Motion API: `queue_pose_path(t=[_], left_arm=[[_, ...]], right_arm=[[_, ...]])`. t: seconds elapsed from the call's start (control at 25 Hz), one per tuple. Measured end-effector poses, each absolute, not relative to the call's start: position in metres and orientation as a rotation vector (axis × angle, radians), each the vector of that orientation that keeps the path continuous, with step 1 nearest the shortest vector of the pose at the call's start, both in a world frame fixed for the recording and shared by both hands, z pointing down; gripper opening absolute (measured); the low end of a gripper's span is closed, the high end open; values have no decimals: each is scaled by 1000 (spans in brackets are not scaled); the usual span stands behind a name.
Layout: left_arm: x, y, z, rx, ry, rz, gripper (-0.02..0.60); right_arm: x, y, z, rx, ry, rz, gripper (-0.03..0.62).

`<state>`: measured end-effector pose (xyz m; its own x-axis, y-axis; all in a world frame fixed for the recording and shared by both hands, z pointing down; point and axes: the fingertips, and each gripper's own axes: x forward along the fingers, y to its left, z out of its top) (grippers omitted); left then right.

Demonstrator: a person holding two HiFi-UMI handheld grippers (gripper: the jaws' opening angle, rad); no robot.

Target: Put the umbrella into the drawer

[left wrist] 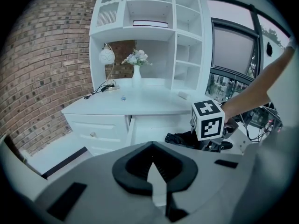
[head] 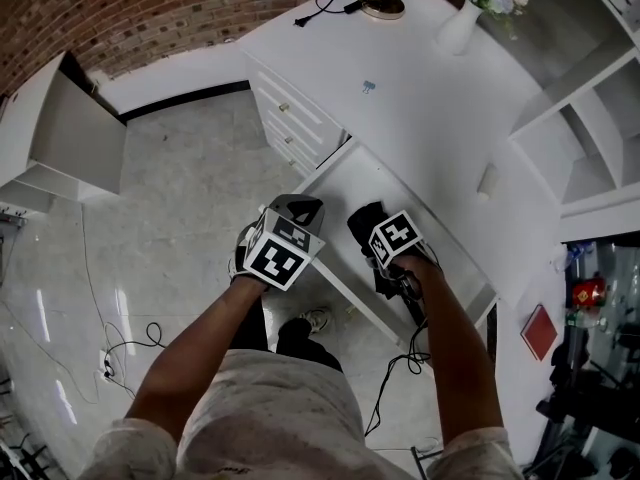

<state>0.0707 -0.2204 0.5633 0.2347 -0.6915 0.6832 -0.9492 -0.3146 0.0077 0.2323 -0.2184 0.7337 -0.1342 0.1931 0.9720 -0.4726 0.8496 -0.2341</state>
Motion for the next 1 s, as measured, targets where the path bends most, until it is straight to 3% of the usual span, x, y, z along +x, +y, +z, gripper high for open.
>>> queue_pose_path(t=[1.0], left_arm=[[108, -257, 494, 2204, -1527, 762, -3]], right_arm=[[229, -252, 613, 425, -1942, 620, 271]])
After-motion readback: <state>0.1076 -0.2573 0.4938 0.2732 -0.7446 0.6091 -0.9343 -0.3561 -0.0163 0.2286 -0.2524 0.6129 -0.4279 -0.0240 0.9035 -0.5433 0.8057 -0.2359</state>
